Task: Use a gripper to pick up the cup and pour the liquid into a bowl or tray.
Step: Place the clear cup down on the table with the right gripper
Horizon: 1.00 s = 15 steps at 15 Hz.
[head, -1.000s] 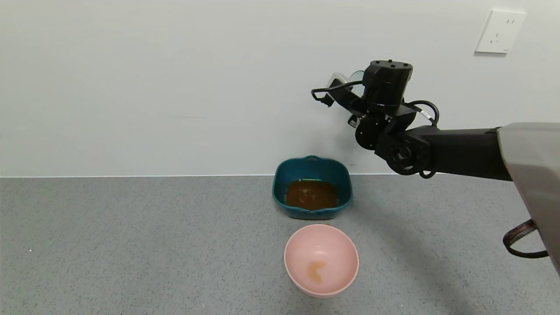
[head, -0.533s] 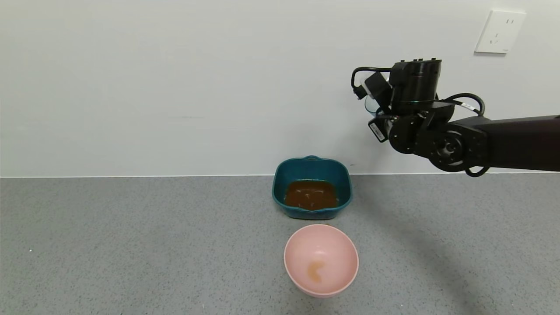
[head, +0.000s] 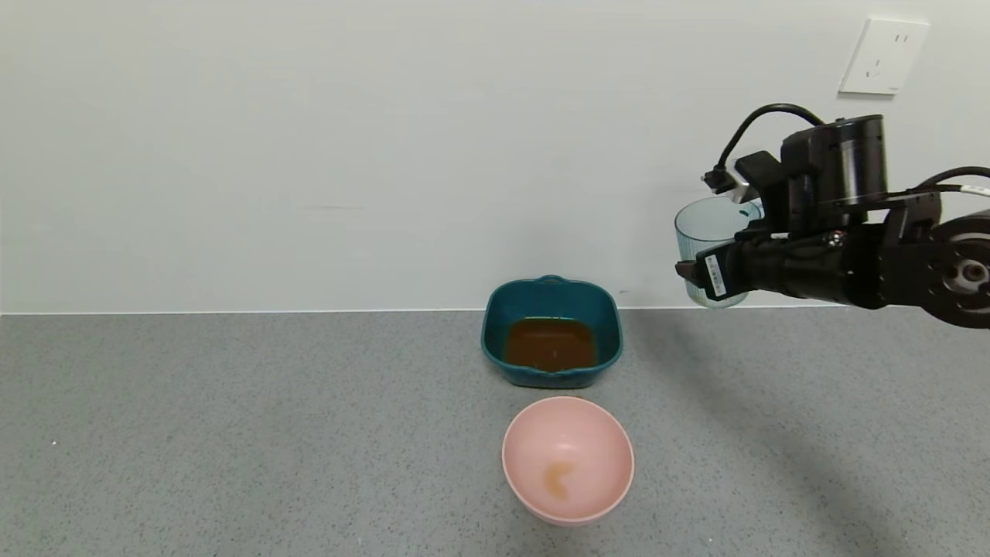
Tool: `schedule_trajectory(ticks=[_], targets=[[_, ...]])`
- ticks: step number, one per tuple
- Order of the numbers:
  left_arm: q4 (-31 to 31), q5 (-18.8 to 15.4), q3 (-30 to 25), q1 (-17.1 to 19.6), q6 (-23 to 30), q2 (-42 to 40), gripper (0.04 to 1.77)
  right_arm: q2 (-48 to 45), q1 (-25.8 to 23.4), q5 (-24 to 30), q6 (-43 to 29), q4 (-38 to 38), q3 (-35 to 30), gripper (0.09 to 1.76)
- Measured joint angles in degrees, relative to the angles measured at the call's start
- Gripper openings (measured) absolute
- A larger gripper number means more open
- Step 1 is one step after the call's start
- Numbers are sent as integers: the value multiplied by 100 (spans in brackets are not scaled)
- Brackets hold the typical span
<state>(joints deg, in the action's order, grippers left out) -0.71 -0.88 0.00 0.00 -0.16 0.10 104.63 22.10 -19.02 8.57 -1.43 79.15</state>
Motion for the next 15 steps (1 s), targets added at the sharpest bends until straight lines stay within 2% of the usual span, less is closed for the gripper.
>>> schedule_trajectory(ticks=[2,5,10,15], targets=[[0,2,0,0,0,0,172,-301,-195,577,-152,-354,-603,134],[2,2,0,0,0,0,172,-640,-527,1174,-257,-1495,-1603,134],[2,0,0,0,0,0,172,-723,-1089,1735,-422,-3283,-3277,134],[0,-2,0,0,-2,0,172,-367,-1451,1926,-703,-4614,-4294,133]])
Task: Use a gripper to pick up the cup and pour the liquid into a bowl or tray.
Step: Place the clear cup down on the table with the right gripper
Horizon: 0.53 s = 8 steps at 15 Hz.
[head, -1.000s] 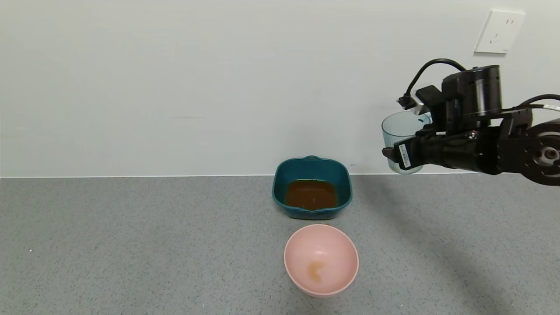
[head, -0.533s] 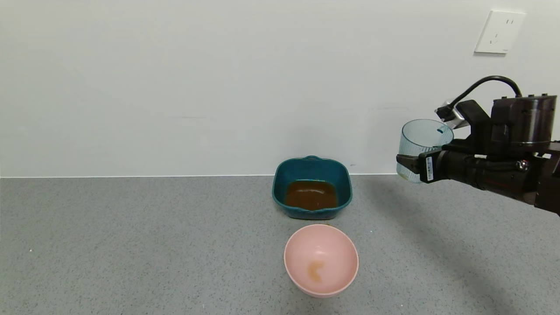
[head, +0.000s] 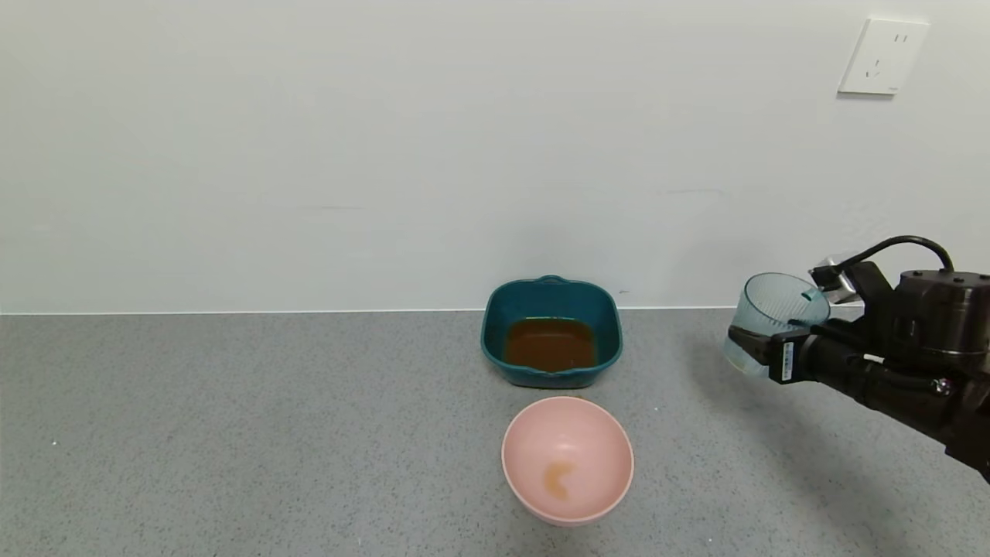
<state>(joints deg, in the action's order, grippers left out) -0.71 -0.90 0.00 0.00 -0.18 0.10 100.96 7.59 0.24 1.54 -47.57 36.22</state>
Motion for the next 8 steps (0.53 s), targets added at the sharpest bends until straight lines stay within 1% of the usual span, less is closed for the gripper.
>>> schedule_trajectory(ticks=[2,5,8], targets=[[0,2,0,0,0,0,172,206,-46,-2,-66,-350,-293,133],[0,2,0,0,0,0,172,452,-55,-2,-349,-413,-472,133],[0,2,0,0,0,0,172,649,-79,0,-407,-428,-529,133]])
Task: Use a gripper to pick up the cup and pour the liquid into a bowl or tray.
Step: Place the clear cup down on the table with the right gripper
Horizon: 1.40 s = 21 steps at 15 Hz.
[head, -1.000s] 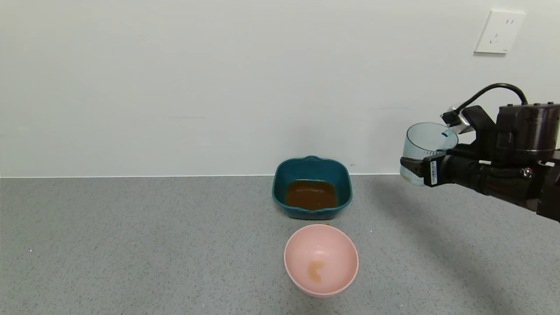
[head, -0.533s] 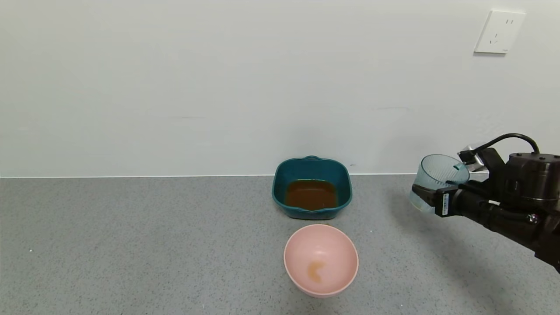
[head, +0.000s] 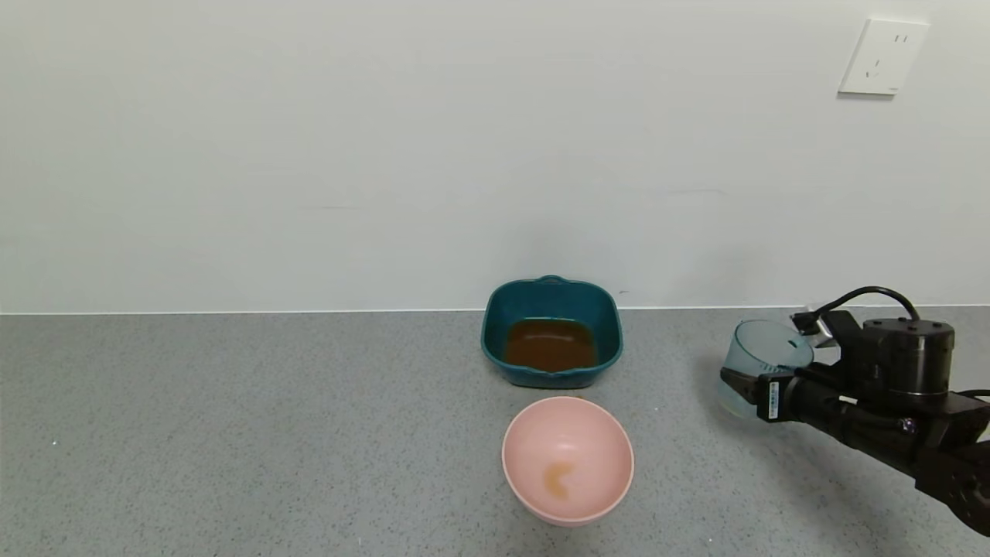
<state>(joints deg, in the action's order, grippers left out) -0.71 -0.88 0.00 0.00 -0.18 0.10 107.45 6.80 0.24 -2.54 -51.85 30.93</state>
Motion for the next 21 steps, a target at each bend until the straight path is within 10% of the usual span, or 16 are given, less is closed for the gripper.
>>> schedule_trajectory(ticks=[21], targets=[[0,0,0,0,2,0,172,729,179,-24,98,-967,-469,133]])
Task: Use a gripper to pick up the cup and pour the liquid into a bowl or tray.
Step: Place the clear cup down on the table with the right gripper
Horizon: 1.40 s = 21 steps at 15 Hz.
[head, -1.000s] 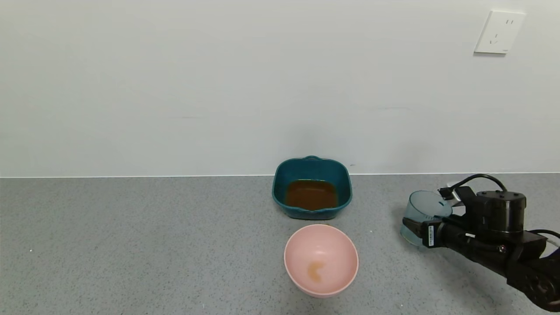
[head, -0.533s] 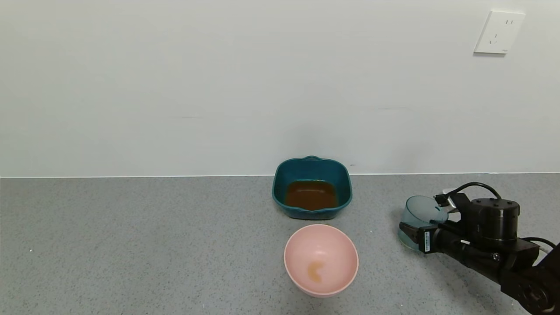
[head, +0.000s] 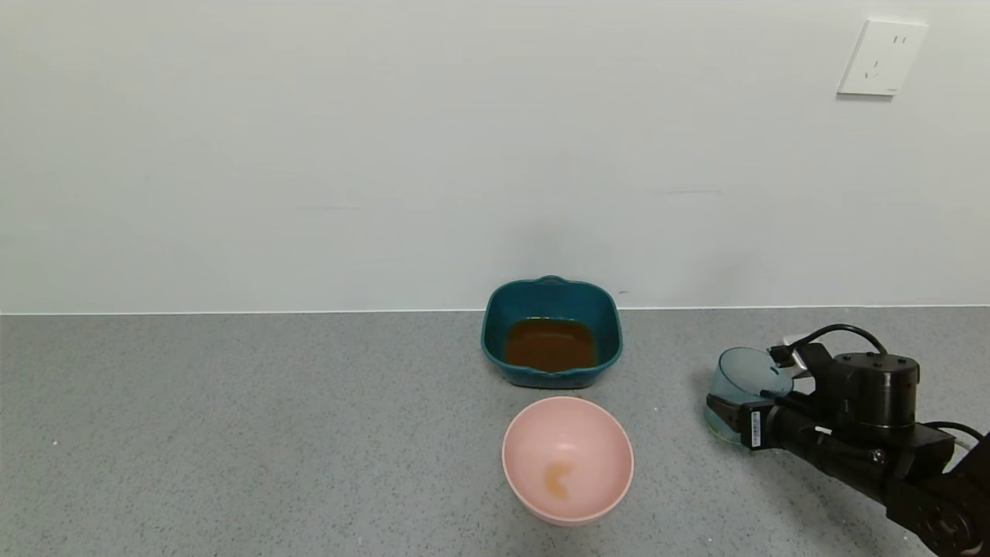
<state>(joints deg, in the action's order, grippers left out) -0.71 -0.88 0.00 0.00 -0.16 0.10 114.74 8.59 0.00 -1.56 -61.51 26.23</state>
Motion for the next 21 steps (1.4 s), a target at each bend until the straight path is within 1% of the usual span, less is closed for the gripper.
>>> schedule_trajectory(ticks=[1,4,8,16,18,21], targets=[[2,0,0,0,0,0,172,0,0,-2,-1,-2,-5,133],[0,2,0,0,0,0,172,-11,0,-7,7,22,-27,146],[0,0,0,0,0,0,172,-24,0,-2,2,-146,-77,156],[0,0,0,0,0,0,172,-274,6,5,-9,-78,-188,165],[2,0,0,0,0,0,172,-443,6,13,-12,188,-215,167],[0,0,0,0,0,0,172,-772,11,29,-26,798,-179,168]])
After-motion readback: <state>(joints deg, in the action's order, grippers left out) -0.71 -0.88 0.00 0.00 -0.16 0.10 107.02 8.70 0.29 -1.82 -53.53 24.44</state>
